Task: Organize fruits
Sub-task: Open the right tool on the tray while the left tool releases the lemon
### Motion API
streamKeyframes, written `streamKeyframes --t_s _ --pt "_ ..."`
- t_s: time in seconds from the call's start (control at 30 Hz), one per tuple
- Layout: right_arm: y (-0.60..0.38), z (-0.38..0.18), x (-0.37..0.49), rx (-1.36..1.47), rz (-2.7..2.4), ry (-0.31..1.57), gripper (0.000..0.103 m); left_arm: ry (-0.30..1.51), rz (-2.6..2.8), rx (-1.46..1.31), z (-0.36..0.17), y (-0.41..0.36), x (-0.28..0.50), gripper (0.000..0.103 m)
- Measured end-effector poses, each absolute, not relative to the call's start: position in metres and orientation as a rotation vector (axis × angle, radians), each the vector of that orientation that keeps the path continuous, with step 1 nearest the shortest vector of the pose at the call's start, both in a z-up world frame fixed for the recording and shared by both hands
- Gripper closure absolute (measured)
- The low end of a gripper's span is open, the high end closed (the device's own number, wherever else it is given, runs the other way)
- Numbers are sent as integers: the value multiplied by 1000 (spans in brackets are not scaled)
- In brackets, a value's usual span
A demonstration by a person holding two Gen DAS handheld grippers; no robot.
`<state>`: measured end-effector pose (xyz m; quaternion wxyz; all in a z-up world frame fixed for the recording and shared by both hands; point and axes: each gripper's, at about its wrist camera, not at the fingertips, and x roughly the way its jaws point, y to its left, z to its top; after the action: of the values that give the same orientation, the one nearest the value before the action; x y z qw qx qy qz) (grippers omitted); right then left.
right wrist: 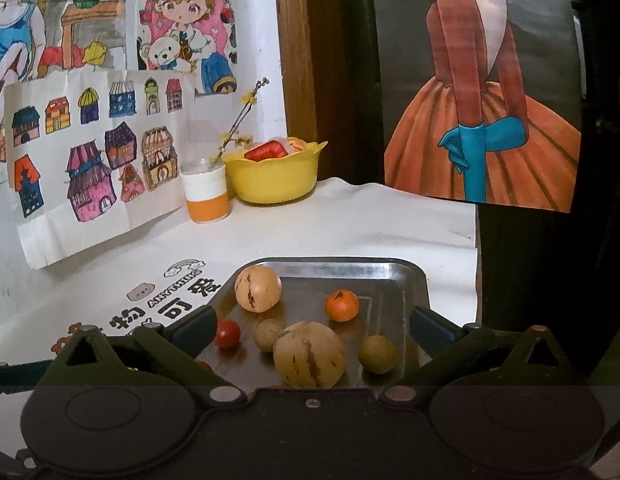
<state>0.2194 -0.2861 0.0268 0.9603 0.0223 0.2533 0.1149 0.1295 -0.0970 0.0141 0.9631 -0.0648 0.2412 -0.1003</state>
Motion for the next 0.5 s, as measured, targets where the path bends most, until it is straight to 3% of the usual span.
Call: streamKeyframes --t_s 0.5 --pt "-289 39 201 46 210 479 1 447 -164 -158 24 -86 118 0"
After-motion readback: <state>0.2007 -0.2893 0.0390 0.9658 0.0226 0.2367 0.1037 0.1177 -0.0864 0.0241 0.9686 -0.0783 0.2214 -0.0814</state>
